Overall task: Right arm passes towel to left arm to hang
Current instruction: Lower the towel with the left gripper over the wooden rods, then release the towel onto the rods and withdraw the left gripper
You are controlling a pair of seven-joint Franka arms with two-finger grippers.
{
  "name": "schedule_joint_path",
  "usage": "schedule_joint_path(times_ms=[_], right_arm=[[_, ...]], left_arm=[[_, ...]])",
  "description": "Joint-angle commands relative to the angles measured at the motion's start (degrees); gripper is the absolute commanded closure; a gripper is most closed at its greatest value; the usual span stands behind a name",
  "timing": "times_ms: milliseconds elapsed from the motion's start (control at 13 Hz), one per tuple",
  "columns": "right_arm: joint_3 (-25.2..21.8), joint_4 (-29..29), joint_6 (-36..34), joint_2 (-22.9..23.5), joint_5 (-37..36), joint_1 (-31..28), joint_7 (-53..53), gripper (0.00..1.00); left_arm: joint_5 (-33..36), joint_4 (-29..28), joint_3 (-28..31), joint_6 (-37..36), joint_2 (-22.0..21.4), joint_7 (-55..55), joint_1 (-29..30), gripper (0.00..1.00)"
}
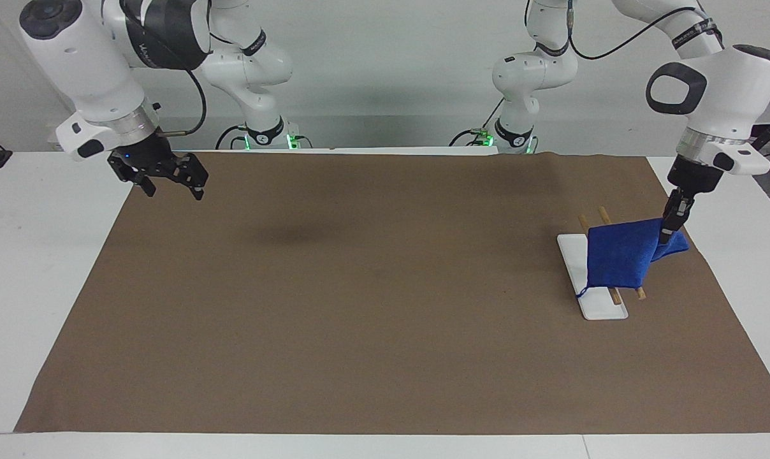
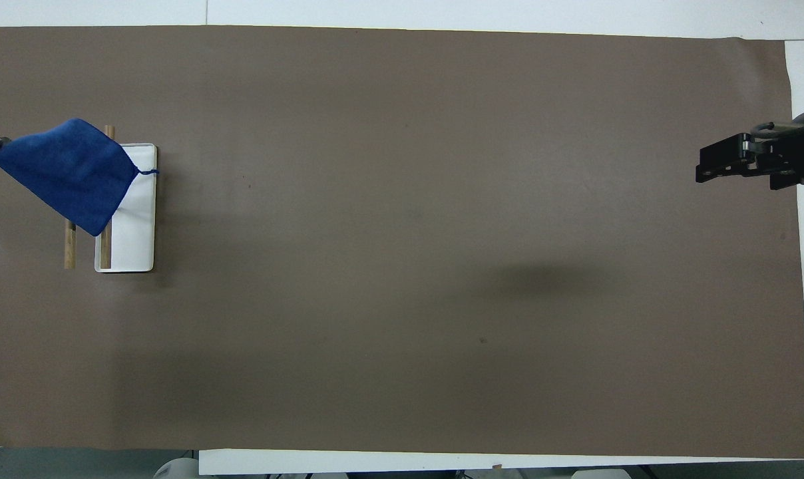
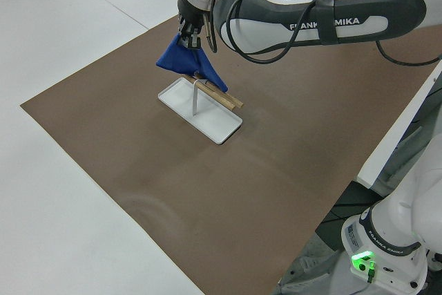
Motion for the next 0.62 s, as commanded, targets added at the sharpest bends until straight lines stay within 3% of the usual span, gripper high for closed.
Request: schedule_joint_path(times_ms=[0,538], right_arm=[[0.3,-0.9,-0.3,-0.8,-1.2,-0.1,0.4,0.00],[0.3,-0.8,-1.1,-0.9,-1.2,-0.1,0.4,0.00]], left_arm=[[5.3,2.8,-0.3,-2.3,0.0,-0.3,0.4,0.99],[7.2,-0.3,-0.3,-0.7,-0.9,-2.5,1.3,0.98]])
